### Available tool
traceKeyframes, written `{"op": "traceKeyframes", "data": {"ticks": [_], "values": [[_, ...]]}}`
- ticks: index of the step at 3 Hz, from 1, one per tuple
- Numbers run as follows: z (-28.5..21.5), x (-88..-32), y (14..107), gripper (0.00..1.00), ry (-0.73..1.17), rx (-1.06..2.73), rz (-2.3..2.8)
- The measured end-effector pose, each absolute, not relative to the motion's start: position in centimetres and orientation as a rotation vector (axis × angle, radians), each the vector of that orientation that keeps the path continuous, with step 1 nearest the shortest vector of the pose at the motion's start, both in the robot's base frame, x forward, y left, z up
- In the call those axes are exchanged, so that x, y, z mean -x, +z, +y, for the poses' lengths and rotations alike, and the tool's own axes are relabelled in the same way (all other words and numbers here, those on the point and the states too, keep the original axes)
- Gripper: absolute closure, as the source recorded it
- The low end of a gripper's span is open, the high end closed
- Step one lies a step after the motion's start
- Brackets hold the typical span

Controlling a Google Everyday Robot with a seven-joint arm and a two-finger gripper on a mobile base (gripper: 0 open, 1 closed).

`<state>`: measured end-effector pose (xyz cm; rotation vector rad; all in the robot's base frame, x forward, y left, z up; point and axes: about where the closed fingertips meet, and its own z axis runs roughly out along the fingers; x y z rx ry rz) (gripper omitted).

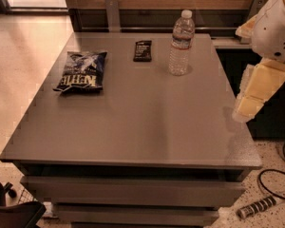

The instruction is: Pick blue chip bag

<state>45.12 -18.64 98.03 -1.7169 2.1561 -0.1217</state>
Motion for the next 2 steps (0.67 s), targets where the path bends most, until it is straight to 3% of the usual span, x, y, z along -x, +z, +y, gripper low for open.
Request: {"op": "traceKeyframes", "data": {"ticks": [2], "values": [[-9.8, -49.6, 95.0, 0.00, 0.083, 1.728, 2.019]]}}
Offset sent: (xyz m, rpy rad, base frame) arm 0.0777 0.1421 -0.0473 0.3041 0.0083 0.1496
